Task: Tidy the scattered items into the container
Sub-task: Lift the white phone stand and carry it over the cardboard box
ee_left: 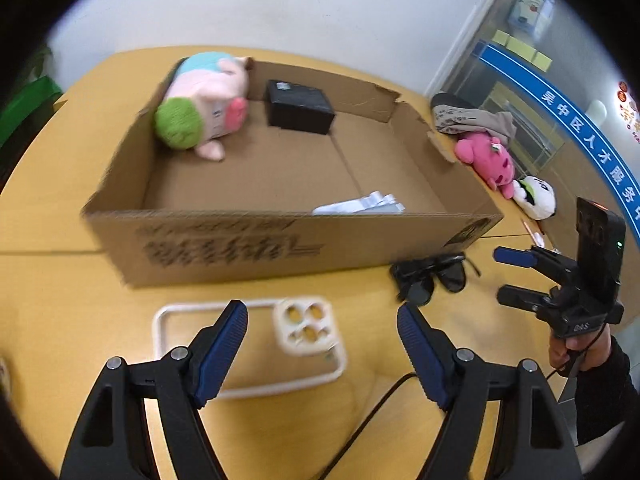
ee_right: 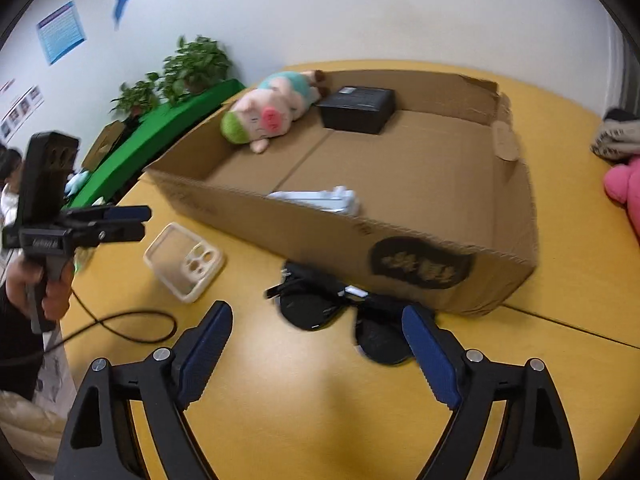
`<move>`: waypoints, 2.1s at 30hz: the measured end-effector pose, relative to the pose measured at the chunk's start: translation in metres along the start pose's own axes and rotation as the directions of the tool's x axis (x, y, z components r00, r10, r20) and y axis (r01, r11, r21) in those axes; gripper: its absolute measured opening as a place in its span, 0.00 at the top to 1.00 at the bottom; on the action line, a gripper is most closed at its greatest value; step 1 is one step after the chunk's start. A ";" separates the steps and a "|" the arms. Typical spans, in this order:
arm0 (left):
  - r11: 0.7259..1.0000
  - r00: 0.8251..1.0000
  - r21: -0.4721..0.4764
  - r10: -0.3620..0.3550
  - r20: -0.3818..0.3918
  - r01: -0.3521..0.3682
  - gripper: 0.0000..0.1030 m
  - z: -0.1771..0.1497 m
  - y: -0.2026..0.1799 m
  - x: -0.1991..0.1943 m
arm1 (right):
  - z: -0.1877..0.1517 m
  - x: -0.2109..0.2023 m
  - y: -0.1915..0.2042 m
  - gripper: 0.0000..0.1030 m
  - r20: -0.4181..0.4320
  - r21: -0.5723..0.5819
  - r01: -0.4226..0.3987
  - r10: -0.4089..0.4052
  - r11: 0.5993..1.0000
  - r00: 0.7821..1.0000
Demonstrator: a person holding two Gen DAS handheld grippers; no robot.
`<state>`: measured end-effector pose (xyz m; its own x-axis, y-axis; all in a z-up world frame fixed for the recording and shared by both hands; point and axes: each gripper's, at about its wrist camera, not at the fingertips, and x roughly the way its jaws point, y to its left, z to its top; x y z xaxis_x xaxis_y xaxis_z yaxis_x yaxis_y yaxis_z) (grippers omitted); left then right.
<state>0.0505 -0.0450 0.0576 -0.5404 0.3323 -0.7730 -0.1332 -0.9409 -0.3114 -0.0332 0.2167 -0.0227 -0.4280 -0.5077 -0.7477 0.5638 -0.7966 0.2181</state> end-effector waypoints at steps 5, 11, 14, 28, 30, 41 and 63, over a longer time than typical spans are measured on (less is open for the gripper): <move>0.999 0.999 -0.022 0.034 0.012 -0.034 0.25 -0.005 0.015 -0.015 | 0.017 -0.002 0.011 0.12 0.020 -0.007 -0.032 0.033 0.999 0.999; 1.000 0.999 0.011 -0.023 0.030 0.023 0.25 0.028 -0.001 -0.018 | 0.069 -0.015 0.003 0.12 0.058 0.019 -0.083 0.081 0.996 0.995; 0.997 0.997 0.047 -0.060 -0.038 0.062 0.25 0.070 -0.017 -0.001 | 0.106 0.005 -0.010 0.10 -0.021 0.030 -0.073 0.074 0.997 0.997; 0.995 0.767 -0.046 -0.099 -0.634 0.090 0.22 0.126 -0.021 0.183 | 0.130 0.158 -0.053 0.28 -0.541 -0.032 -0.097 0.065 0.995 0.839; 0.995 0.759 -0.039 -0.095 -0.645 0.092 0.22 0.127 -0.024 0.188 | 0.124 0.162 -0.049 0.26 -0.537 -0.044 -0.117 0.076 0.992 0.840; 0.998 0.814 -0.047 -0.065 -0.577 0.046 0.33 0.121 -0.022 0.184 | 0.101 0.151 -0.052 0.59 -0.464 0.123 -0.199 0.233 0.972 0.854; 0.998 0.903 -0.048 -0.060 -0.426 0.044 0.66 0.123 -0.017 0.151 | 0.106 0.130 -0.060 0.58 -0.275 0.240 -0.105 0.171 0.965 0.946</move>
<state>-0.1311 0.0131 0.0139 -0.1258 0.3841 -0.9147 -0.1168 -0.9213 -0.3709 -0.1973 0.1634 -0.0663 -0.1144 -0.5267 -0.8423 0.4199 -0.7941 0.4395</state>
